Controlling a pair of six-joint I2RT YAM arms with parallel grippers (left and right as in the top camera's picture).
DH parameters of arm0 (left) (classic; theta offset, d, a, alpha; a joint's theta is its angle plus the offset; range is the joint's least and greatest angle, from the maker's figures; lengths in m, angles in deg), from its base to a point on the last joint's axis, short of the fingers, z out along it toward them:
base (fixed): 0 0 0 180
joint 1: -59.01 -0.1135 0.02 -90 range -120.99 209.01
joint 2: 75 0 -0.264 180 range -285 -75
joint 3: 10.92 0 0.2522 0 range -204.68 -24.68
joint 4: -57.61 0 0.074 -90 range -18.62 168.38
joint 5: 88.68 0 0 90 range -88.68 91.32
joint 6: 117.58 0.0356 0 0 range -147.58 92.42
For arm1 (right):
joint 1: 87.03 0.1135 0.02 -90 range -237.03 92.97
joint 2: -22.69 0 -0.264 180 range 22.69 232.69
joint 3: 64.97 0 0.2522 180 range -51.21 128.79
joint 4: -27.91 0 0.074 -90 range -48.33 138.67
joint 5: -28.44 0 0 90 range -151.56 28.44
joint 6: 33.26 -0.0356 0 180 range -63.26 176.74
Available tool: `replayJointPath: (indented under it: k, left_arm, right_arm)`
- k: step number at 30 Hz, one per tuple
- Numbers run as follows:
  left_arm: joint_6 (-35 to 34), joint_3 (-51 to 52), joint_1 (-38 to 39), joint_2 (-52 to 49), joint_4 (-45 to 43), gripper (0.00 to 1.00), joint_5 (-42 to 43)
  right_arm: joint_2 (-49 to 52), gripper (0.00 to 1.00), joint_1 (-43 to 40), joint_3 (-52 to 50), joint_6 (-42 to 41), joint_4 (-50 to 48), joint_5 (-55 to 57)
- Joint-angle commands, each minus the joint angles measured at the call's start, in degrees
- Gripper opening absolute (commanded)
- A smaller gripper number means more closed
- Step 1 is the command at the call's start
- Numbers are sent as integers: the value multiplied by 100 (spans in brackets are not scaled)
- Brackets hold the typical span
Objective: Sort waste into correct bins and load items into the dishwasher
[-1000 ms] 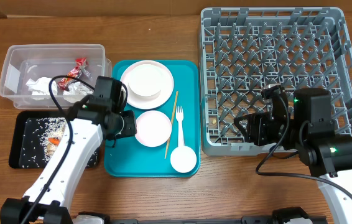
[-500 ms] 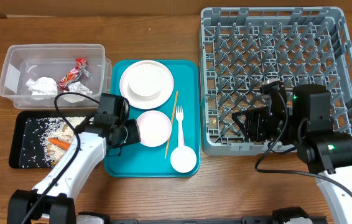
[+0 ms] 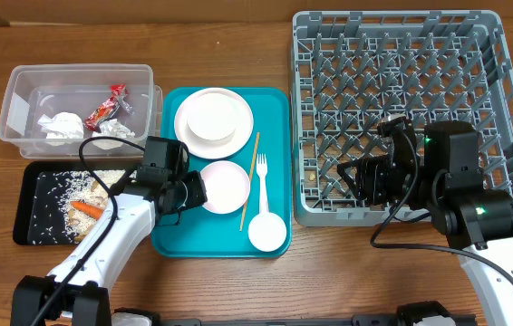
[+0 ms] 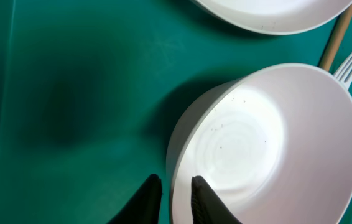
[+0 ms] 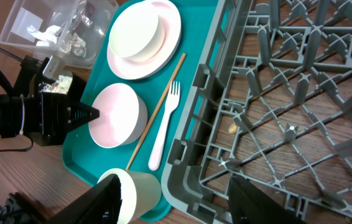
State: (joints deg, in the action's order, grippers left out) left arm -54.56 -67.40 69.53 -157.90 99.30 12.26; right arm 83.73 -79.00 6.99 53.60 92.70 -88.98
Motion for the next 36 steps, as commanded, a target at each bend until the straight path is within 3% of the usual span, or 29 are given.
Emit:
replayJointPath:
  k: [1,6,11,14,18,29,33,36]
  left_arm:
    - [-9,52,44,48,-37,11,48]
    - [-9,52,44,48,-37,9,48]
    - [-9,52,44,48,-37,4,50]
    - [-9,52,44,48,-33,10,52]
    - [-11,52,44,48,-44,25,52]
    - [-157,184,42,48,-186,15,50]
    - [-157,186,44,48,-229,22,52]
    - [-155,186,44,48,-262,14,50]
  right_arm:
    - [-2,58,33,129,37,-44,39]
    - [-2,59,31,129,37,-39,35]
    - [-2,66,31,129,35,-35,35]
    - [-2,71,31,129,37,-35,37]
    - [-2,72,33,129,37,-35,37]
    - [-2,72,31,129,37,-37,37]
    - [-2,72,31,129,37,-42,37]
    - [-2,72,31,129,39,-57,44]
